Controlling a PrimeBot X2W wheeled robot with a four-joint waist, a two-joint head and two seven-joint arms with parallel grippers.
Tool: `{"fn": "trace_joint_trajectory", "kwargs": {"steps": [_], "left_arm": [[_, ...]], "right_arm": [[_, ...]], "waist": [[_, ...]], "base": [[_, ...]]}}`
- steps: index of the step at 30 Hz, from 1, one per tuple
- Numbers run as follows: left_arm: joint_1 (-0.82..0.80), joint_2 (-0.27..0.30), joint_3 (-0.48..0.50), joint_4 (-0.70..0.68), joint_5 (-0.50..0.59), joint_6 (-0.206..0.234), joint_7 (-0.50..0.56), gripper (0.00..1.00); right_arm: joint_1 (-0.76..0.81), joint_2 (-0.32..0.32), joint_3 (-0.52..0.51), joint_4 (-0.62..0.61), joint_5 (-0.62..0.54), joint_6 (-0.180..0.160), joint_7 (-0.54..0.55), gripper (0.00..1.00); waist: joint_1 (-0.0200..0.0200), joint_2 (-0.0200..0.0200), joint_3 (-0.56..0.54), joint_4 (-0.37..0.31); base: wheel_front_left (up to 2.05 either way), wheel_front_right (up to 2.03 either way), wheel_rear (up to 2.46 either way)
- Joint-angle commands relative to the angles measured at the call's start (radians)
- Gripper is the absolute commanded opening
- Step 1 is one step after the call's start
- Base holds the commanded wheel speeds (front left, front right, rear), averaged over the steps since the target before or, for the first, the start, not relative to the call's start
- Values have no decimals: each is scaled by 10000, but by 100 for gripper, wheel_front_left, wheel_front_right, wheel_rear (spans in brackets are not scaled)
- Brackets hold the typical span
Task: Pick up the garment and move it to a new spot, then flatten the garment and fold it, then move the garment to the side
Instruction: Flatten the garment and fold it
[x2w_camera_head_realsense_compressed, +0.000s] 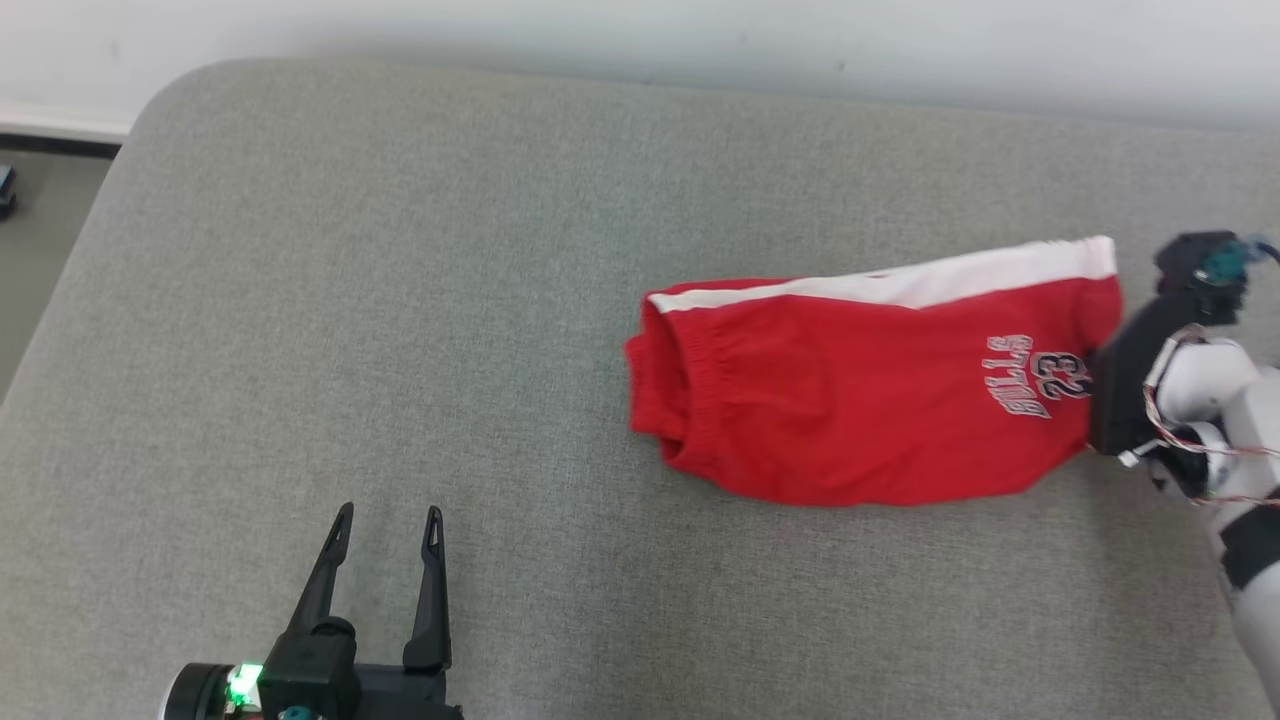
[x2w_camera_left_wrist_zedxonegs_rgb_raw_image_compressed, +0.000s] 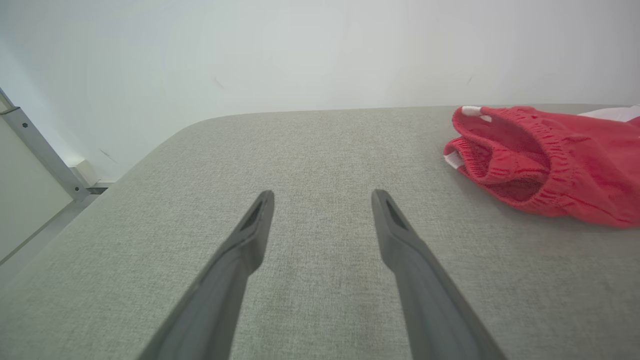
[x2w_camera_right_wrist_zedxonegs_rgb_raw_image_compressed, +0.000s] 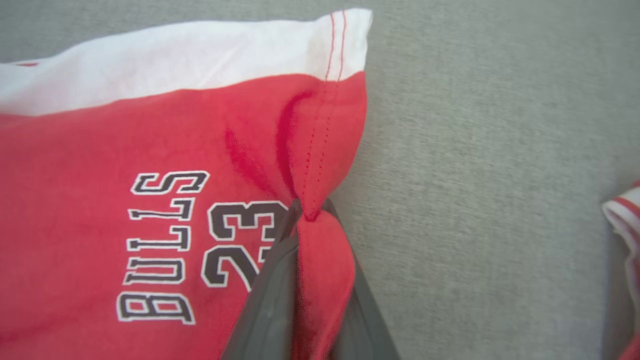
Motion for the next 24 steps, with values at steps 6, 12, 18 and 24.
{"fn": "trace_joint_trajectory", "kwargs": {"steps": [6, 12, 18, 24], "left_arm": [[228, -124, 140, 49, 132, -128, -25, 100], [359, -193, 214, 124, 154, -208, -25, 100], [477, -266, 279, 182, 184, -295, -25, 100], [610, -322, 377, 230, 194, -397, -25, 100]], "right_arm": [[645, -484, -1246, -334, -986, -29, -633, 0], [1041, -421, -2145, -1010, -2068, -30, -849, 0], [1532, 242, -2477, -2377, -2633, -28, -559, 0], [2182, 1121, -1709, -4245, -2368, -30, 276, 0]], "waist": [[-1, -1, -484, -241], [-1, -1, -765, -325], [-1, -1, -1022, -350], [-1, -1, -1219, -350]], "base": [[0, 0, 0], [0, 0, 0], [0, 0, 0], [0, 0, 0]]}}
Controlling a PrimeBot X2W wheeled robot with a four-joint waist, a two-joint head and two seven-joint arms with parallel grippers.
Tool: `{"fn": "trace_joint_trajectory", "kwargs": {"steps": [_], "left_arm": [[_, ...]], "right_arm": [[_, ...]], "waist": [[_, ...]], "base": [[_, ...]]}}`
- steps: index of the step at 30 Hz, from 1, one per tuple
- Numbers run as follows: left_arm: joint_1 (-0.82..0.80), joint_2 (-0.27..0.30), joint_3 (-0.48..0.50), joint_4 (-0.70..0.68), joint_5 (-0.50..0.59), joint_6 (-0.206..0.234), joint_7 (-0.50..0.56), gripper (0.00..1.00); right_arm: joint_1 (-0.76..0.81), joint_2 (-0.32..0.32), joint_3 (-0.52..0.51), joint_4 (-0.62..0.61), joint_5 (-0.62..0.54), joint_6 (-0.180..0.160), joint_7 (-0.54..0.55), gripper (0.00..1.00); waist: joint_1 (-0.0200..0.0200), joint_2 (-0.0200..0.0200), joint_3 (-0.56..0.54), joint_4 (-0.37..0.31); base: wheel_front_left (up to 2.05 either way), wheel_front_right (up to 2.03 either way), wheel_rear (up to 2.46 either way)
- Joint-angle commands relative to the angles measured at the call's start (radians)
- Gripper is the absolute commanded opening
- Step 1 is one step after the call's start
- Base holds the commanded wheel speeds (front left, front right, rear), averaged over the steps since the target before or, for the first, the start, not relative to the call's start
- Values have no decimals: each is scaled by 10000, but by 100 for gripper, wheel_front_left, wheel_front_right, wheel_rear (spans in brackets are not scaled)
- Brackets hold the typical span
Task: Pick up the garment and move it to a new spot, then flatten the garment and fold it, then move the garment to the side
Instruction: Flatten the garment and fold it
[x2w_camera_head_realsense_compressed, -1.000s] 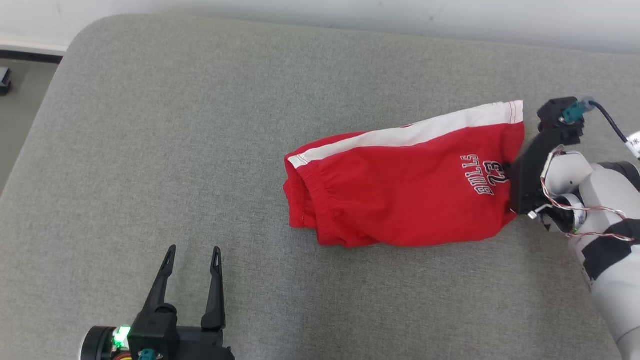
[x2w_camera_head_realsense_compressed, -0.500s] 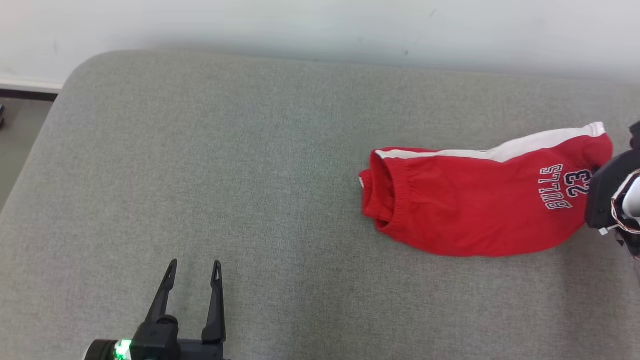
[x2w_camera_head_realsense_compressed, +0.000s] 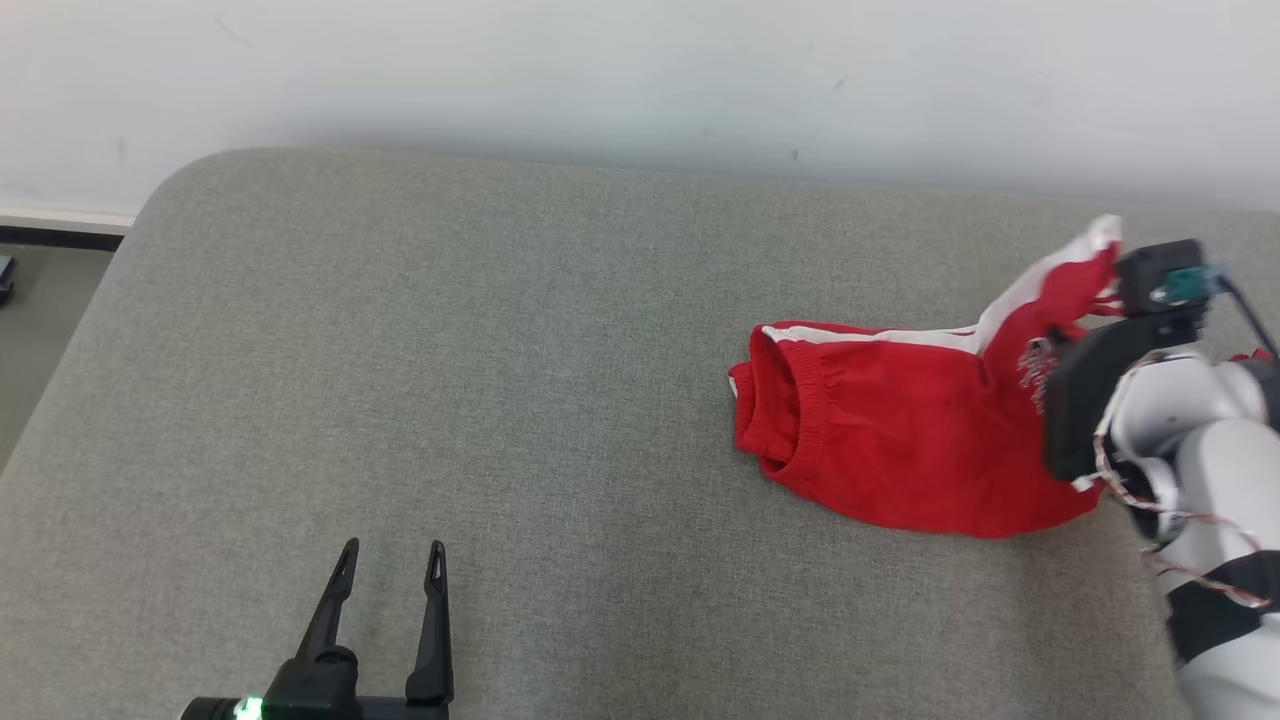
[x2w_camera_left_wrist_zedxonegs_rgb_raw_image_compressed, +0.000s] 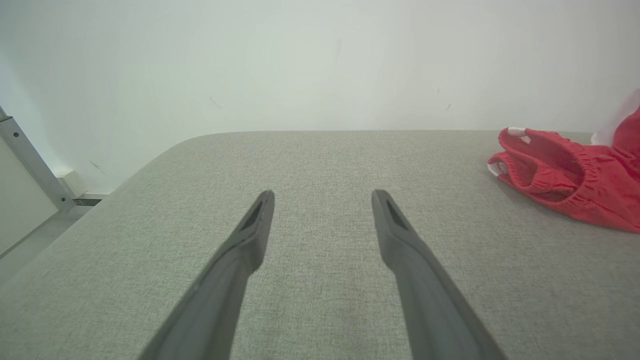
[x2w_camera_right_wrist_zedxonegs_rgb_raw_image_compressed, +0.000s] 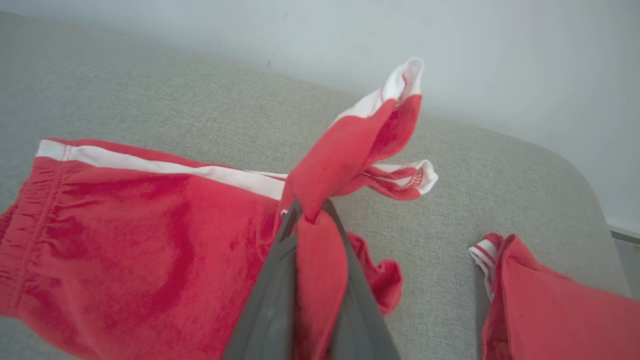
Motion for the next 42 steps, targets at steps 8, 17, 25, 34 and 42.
{"fn": "trace_joint_trajectory", "kwargs": {"steps": [8, 17, 25, 34, 42], "left_arm": [[138, -95, 10, 39, 97, -147, -25, 100], [73, -219, -70, 184, 23, -229, -25, 100], [134, -262, 53, 202, 53, -234, -25, 100], [1, -303, 86, 253, 42, -289, -25, 100], [27, -323, 117, 289, 83, -316, -25, 100]], "right_arm": [[-213, 1109, 710, -203, 203, -26, 444, 0], [-916, 2013, 1538, 1386, 242, -26, 292, 0], [-1153, 2043, 2325, 2251, 689, -26, 64, 0], [-1392, 2001, 3183, 2563, 1449, -26, -138, 0], [-1670, 2224, 3475, 2251, 2734, -26, -833, 100]], "waist": [[0, 0, 38, 136], [0, 0, 159, 640], [0, 0, 196, 681], [0, 0, 214, 560], [0, 0, 94, 520]], "base": [[0, 0, 0], [0, 0, 0], [0, 0, 0], [0, 0, 0], [0, 0, 0]]}}
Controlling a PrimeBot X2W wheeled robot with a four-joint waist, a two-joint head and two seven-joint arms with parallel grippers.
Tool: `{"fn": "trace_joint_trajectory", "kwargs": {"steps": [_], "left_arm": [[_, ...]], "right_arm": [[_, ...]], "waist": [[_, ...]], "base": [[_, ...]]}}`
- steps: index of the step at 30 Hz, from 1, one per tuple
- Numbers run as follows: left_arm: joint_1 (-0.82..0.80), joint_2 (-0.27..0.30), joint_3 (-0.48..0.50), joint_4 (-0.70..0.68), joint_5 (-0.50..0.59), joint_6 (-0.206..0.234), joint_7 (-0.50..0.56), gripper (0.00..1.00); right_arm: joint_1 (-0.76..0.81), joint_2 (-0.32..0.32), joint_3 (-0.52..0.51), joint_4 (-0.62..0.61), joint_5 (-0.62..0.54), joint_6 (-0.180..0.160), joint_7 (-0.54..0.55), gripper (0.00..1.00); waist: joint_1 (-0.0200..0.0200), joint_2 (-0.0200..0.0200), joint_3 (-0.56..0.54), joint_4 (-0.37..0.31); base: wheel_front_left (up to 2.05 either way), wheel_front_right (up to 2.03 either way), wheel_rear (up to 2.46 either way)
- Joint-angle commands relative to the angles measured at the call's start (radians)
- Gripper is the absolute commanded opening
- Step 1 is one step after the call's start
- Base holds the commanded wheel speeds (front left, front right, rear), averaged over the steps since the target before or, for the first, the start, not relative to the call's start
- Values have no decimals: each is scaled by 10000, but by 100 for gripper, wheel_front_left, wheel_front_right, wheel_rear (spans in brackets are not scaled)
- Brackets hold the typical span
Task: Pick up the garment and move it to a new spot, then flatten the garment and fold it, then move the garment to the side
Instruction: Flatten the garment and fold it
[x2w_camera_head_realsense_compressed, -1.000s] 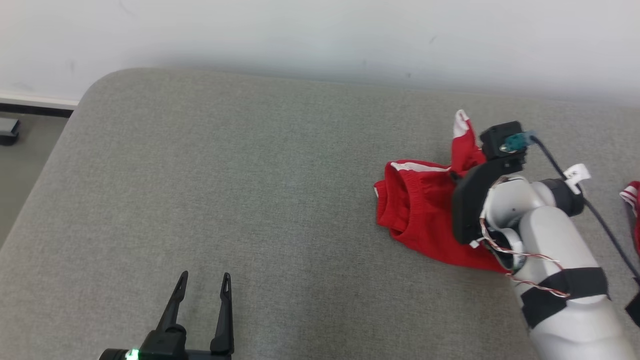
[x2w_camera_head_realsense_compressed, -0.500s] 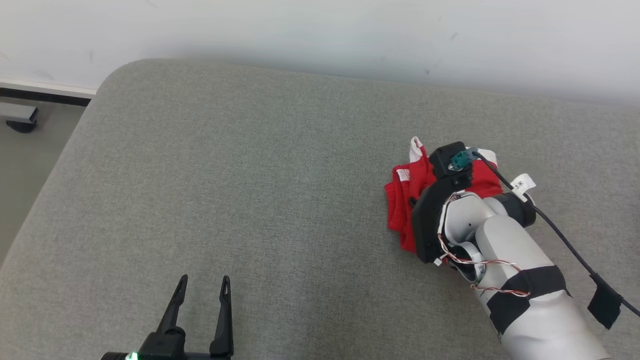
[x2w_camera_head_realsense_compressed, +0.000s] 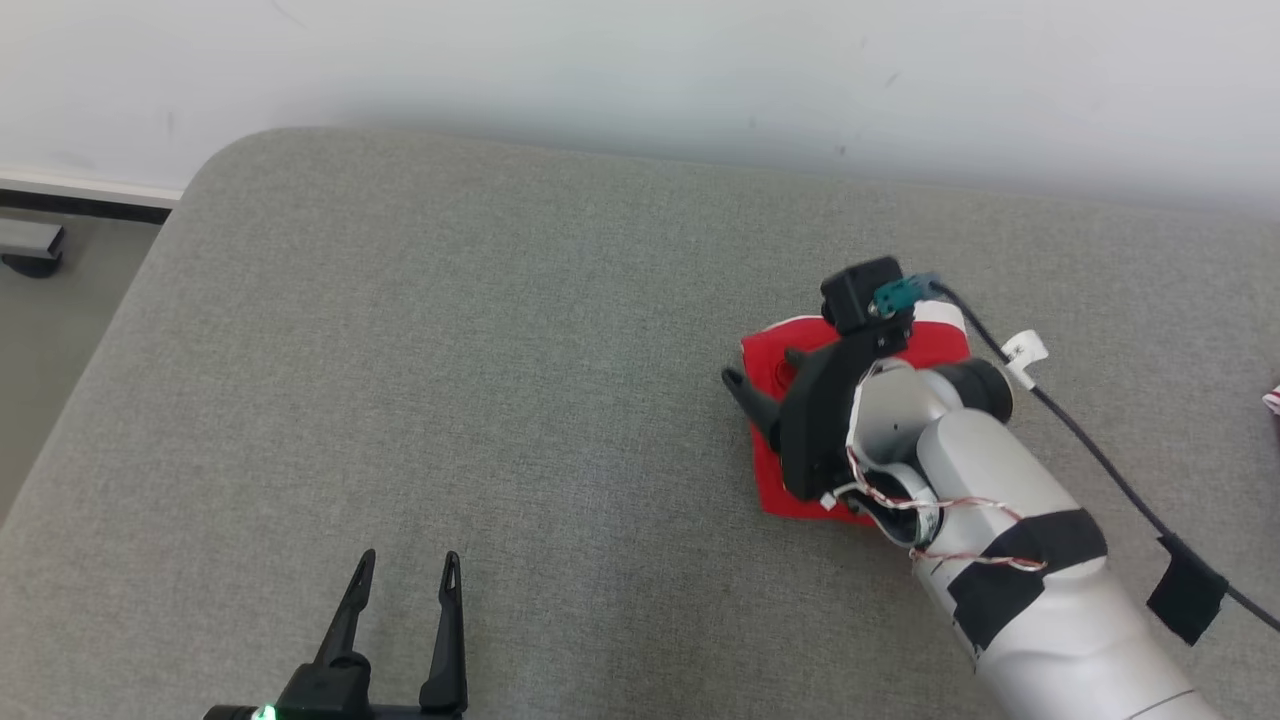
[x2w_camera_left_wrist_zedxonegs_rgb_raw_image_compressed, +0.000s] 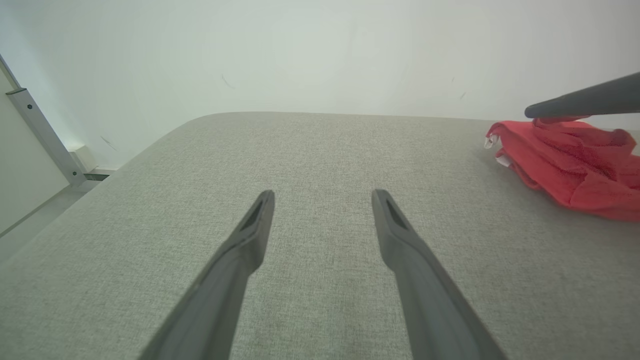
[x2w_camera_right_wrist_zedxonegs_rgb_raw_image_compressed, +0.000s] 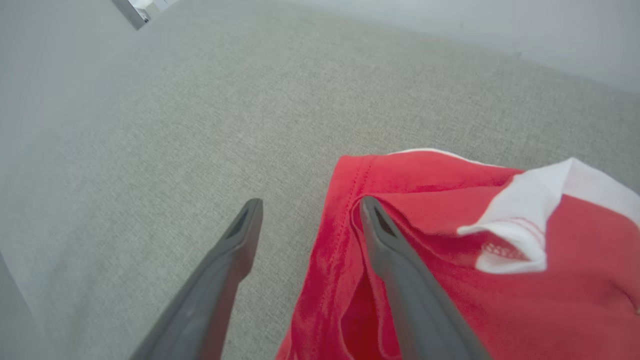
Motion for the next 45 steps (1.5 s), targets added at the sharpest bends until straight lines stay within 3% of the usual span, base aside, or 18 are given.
{"fn": "trace_joint_trajectory", "kwargs": {"steps": [1, 9, 16, 22, 23, 24, 25, 31, 45], "left_arm": [[8, -21, 41, 31, 57, -33, -25, 100], [234, -32, 143, 66, 115, -33, -25, 100], [324, -42, 83, 12, 98, -54, -25, 100], [262, -50, 39, -40, 82, -46, -25, 100], [246, -50, 35, -53, 85, -46, -25, 100], [222, -52, 33, -75, 86, -44, -25, 100], [192, -51, 27, -94, 90, -45, -25, 100], [1, -54, -82, -148, 67, -83, -25, 100], [-81, -59, -458, 28, -210, -27, -25, 100]], "right_arm": [[-184, -16, 20, -188, 194, -26, -184, 100], [-269, -724, -679, -1113, 867, -26, -1332, 100], [578, -1692, -1872, -851, -218, -26, -1434, 100], [1488, -1815, -2859, -526, -1197, -26, -1334, 100], [1598, -1743, -2919, -502, -1289, -26, -1322, 98], [1650, -1686, -2945, -494, -1403, -26, -1304, 38], [1697, -1619, -2936, -471, -1493, -26, -1255, 0], [1574, -1159, -2704, -292, -1869, -26, -1199, 0], [323, -864, -2468, 803, -2449, -26, -1517, 0]], "waist": [[0, -1, -60, -23], [0, -1, -374, -155], [0, -1, -440, -147], [0, -1, -292, -68], [0, -1, -259, -57], [0, -1, -220, -47], [0, -1, -170, -33], [0, -1, 59, 154], [0, -1, 187, 1168]], "base": [[0, 0, 0], [0, 0, 0], [0, 0, 0], [0, 0, 0], [0, 0, 0], [0, 0, 0], [0, 0, 0], [0, 0, 0], [0, 0, 0]]}}
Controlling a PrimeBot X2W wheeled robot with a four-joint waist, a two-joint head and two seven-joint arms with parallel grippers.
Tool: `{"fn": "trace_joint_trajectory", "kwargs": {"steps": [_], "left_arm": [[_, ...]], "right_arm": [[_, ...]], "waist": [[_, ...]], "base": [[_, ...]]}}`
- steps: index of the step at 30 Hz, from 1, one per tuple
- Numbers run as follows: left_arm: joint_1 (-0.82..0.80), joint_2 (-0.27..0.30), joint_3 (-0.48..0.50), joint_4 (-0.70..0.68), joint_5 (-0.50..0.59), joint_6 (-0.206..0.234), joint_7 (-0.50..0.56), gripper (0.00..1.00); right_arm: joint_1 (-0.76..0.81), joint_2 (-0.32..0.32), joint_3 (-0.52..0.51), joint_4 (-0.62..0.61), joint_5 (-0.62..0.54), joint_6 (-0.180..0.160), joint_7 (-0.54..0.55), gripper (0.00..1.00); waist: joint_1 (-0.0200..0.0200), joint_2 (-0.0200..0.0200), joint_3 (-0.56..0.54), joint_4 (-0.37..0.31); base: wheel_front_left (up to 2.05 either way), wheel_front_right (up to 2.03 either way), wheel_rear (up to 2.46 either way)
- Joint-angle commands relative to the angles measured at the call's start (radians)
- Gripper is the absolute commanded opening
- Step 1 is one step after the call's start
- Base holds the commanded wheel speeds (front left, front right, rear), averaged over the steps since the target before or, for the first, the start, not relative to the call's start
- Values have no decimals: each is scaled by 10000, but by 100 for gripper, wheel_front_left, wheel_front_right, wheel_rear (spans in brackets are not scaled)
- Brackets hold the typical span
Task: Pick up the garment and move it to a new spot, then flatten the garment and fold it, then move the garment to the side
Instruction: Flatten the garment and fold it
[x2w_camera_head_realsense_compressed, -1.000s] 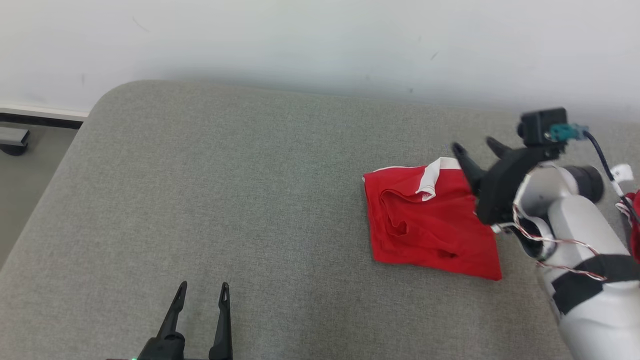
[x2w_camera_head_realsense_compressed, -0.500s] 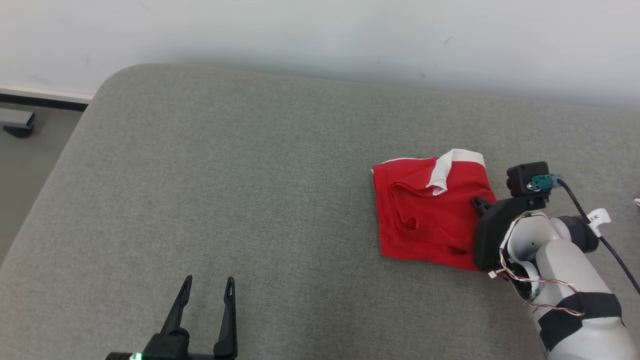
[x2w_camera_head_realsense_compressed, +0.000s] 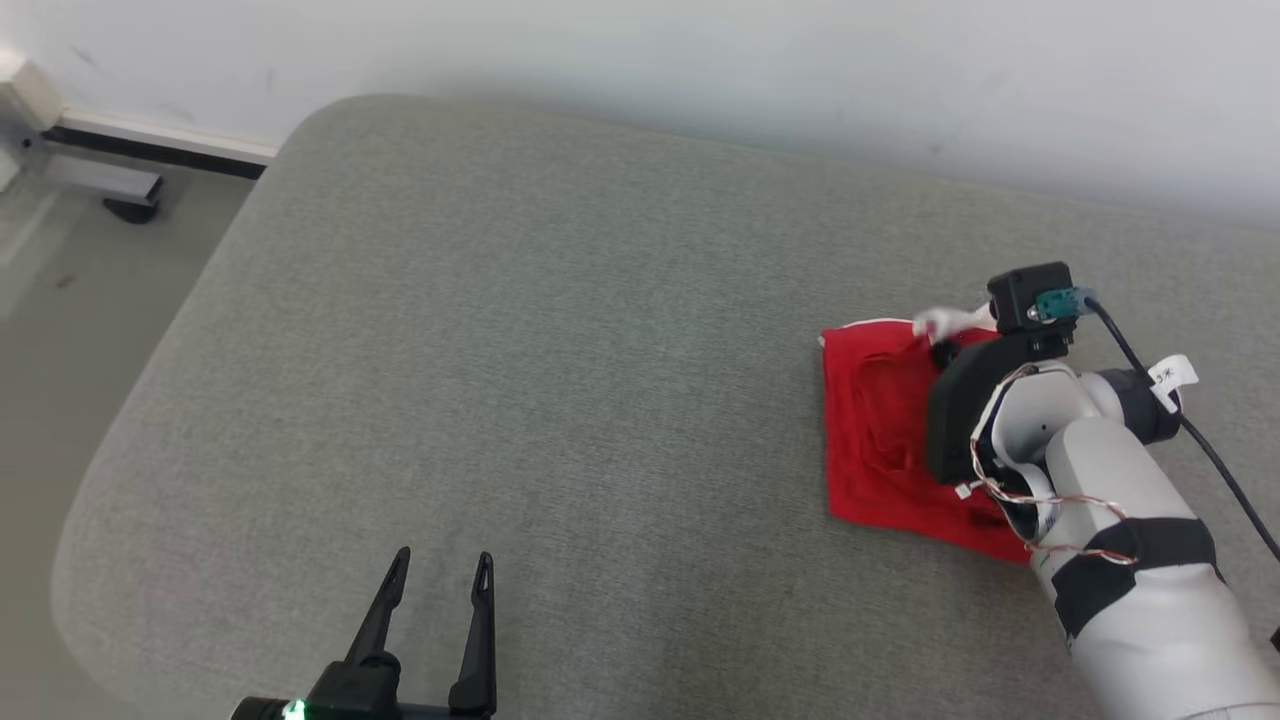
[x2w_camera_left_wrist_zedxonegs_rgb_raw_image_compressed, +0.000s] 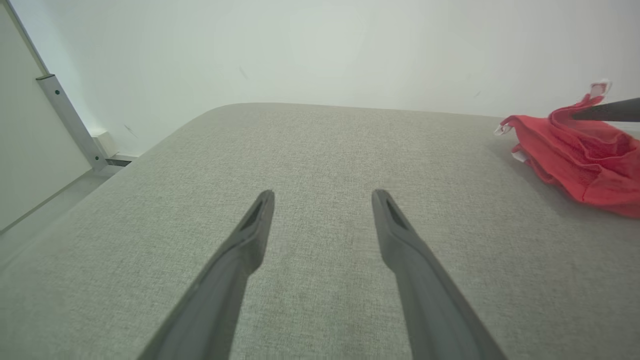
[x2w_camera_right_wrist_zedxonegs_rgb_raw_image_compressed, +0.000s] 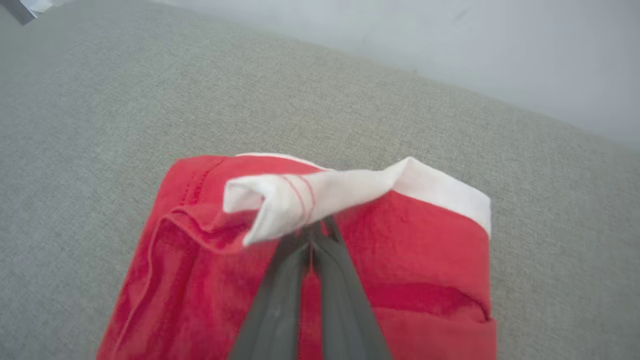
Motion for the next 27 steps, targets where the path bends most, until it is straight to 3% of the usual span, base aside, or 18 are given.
{"fn": "trace_joint_trajectory", "kwargs": {"steps": [1, 11, 22, 27], "left_arm": [[0, -17, 4, 11, -89, 48, -25, 100], [118, -20, -121, 75, -190, 144, -25, 100], [329, -17, 119, -41, -17, 109, -25, 100], [259, -18, 153, -50, 4, 78, -25, 100]], "right_arm": [[-145, 65, 22, 72, -88, -26, -93, 0], [-1099, 423, 432, 1006, 99, -26, -1154, 0], [-75, -1000, 927, 822, -138, -26, -1870, 0], [771, -1164, 1048, 671, -327, -26, -2169, 0]], "waist": [[0, 0, 8, 226], [0, 0, -82, 628], [0, 0, -410, 116], [0, 0, -320, -151]], "base": [[0, 0, 0], [0, 0, 0], [0, 0, 0], [0, 0, 0]]}}
